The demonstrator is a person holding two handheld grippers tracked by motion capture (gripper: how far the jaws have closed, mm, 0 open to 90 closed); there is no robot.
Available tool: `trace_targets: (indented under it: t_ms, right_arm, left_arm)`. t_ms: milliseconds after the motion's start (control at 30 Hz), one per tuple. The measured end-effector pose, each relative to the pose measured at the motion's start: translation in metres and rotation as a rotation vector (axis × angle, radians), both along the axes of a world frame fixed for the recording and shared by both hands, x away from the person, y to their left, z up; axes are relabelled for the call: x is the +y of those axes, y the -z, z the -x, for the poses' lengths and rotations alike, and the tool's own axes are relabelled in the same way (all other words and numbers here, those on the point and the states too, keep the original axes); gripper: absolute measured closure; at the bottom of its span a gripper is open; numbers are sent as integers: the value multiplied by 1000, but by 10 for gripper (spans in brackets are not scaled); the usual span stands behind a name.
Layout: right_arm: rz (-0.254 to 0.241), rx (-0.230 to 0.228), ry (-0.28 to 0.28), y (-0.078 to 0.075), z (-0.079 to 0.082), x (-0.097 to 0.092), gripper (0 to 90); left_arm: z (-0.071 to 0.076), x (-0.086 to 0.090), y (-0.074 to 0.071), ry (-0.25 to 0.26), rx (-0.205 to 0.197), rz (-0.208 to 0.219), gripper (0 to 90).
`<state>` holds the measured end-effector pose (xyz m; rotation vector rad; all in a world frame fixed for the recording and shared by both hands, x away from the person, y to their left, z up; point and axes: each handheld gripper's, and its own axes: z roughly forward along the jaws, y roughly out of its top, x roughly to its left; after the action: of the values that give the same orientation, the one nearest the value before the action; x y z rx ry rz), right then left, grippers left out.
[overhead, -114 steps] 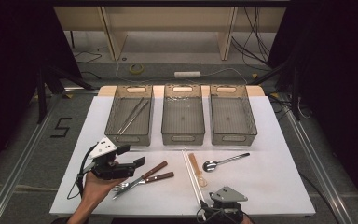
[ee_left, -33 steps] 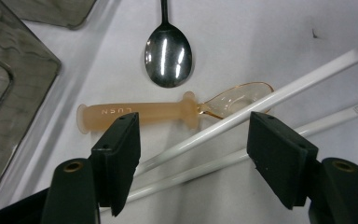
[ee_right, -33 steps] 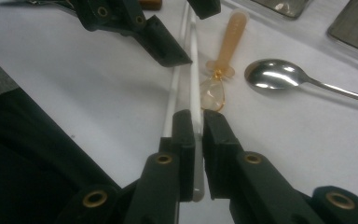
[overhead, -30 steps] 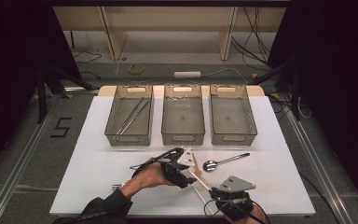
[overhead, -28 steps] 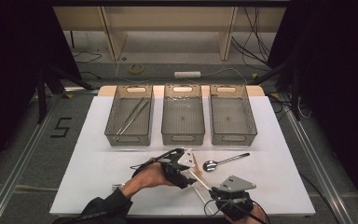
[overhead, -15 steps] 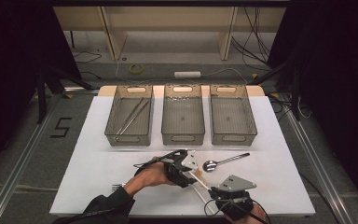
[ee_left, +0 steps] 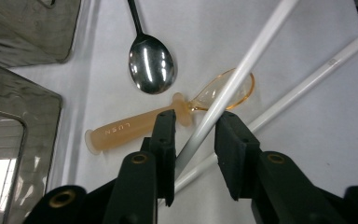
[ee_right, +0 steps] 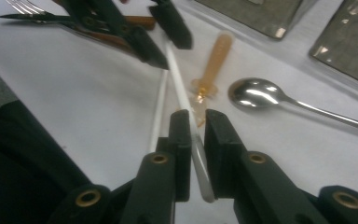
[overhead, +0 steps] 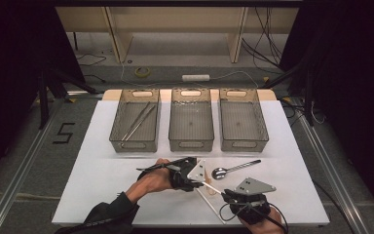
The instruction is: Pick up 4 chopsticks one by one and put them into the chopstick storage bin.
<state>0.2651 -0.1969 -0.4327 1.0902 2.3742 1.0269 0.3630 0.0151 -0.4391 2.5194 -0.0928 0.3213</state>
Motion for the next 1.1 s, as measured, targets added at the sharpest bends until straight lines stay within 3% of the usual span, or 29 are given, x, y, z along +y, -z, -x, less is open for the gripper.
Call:
trace_targets:
  t_ms: [233, 367, 433, 567, 700, 833, 1100]
  right_arm:
    - [-43, -41, 29, -10, -16, -12, 769]
    - [-110, -43, 36, -19, -28, -21, 671]
    - [-143, -57, 46, -23, -29, -25, 571]
    - [-201, -74, 48, -25, -28, -33, 487]
    - [-212, -85, 54, -23, -24, -34, 441]
    - [-224, -99, 41, -21, -19, -30, 434]
    - [-232, -95, 33, -15, -16, -23, 360]
  left_arm:
    - [7, 1, -11, 34, 8, -25, 815]
    - [4, 4, -17, -13, 39, -28, 839]
    - [3, 5, -17, -29, 46, -31, 839]
    - [0, 9, -17, -62, 53, -31, 839]
    - [-3, 15, -19, -114, 60, -28, 839]
    - [-8, 24, -25, -204, 79, 7, 838]
    - [-16, 40, -34, -308, 121, 67, 838]
